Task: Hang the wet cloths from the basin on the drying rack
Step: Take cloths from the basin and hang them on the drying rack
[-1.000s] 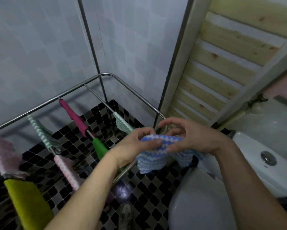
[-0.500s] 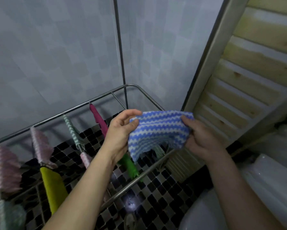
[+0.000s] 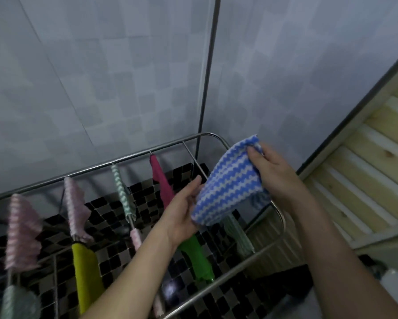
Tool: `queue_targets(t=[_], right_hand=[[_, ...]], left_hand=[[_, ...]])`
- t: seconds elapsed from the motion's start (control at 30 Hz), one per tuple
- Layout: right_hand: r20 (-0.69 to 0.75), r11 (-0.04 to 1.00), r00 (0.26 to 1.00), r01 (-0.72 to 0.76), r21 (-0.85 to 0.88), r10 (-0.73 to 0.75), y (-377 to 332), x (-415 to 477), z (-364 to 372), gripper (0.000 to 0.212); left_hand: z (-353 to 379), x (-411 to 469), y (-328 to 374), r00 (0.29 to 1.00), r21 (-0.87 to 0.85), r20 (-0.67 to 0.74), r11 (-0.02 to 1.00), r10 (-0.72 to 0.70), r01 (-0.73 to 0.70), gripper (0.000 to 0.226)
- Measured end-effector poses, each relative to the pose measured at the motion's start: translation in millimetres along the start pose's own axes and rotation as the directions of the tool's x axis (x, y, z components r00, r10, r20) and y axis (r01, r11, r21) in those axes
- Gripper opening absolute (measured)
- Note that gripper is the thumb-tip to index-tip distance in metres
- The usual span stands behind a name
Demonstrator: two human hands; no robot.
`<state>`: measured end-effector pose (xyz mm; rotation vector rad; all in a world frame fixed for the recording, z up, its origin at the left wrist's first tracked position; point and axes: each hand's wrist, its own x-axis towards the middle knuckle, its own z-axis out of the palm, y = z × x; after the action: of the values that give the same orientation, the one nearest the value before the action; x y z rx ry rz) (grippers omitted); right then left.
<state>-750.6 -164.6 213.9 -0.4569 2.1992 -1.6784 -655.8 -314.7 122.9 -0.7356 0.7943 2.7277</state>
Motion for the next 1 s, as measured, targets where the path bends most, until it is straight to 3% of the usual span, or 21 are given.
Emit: queue_targets(t=[0.07,0.13,0.23,0.33,0.4,0.47,0.53,0.6,0.67,0.73,0.8,1.0], right_hand=[[0.023,1.0,1.0,0.005,-0.015,-0.005,-8.1,9.6,2.1,0.022],[0.033,0.998,0.999,0.027,-0.058,-0.025,-8.6,27.8,0.7,0.02],[0.045,0.954,0.995,0.102,-0.284,-0.093,2.2,53.2,-5.6,0.023],[0.072,0.902,0.993,0.113,-0.417,-0.091,25.1,82.0,-11.0,0.023],[0.135,0.932,0.988,0.121,-0.343,-0.078,39.5,101.4,-11.7,0.017],[0.201,0.986,0.98,0.028,-0.166,0.006,52.0,118.5,-13.2,0.021],[0.25,0.989,0.96,-0.106,-0.101,0.129,70.9,145.2,-16.8,0.019],[0.239,0.971,0.953,-0.141,-0.192,0.186,92.5,167.7,-13.4,0.021],[0.206,0.932,0.959,-0.115,-0.344,0.195,110.8,192.4,-0.7,0.026],[0.197,0.885,0.966,-0.062,-0.462,0.17,123.7,207.5,17.5,0.022],[0.179,0.844,0.977,0.001,-0.536,0.112,133.7,216.1,34.2,0.019],[0.086,0.856,0.994,0.108,-0.506,-0.074,149.0,226.4,59.1,0.033]], left_hand=[[-3.3,5.0,-1.4,0.998,-0.02,0.054,0.999,0.031,-0.03,0.043],[-6.0,16.3,0.3,0.986,-0.049,0.077,0.988,0.151,-0.147,0.039],[-3.3,25.1,7.2,0.935,-0.063,0.059,0.936,0.349,-0.346,0.027],[0.3,34.5,18.8,0.865,0.125,-0.01,0.859,0.502,-0.497,0.028],[0.0,41.1,24.5,0.826,0.302,-0.04,0.795,0.562,-0.526,0.027],[-2.6,45.2,27.8,0.821,0.4,-0.054,0.765,0.569,-0.504,0.035],[-6.2,52.8,32.5,0.824,0.432,-0.071,0.762,0.562,-0.483,0.052],[-11.1,59.0,38.0,0.841,0.5,-0.031,0.737,0.54,-0.455,0.066],[-19.4,78.6,46.3,0.845,0.676,-0.043,0.638,0.533,-0.368,0.074],[-26.0,97.3,54.7,0.84,0.852,-0.107,0.484,0.532,-0.198,0.082],[-31.3,112.5,61.3,0.831,0.924,-0.159,0.377,0.533,-0.065,0.085],[-40.0,134.8,70.2,0.807,0.96,-0.234,0.262,0.542,0.103,0.091]])
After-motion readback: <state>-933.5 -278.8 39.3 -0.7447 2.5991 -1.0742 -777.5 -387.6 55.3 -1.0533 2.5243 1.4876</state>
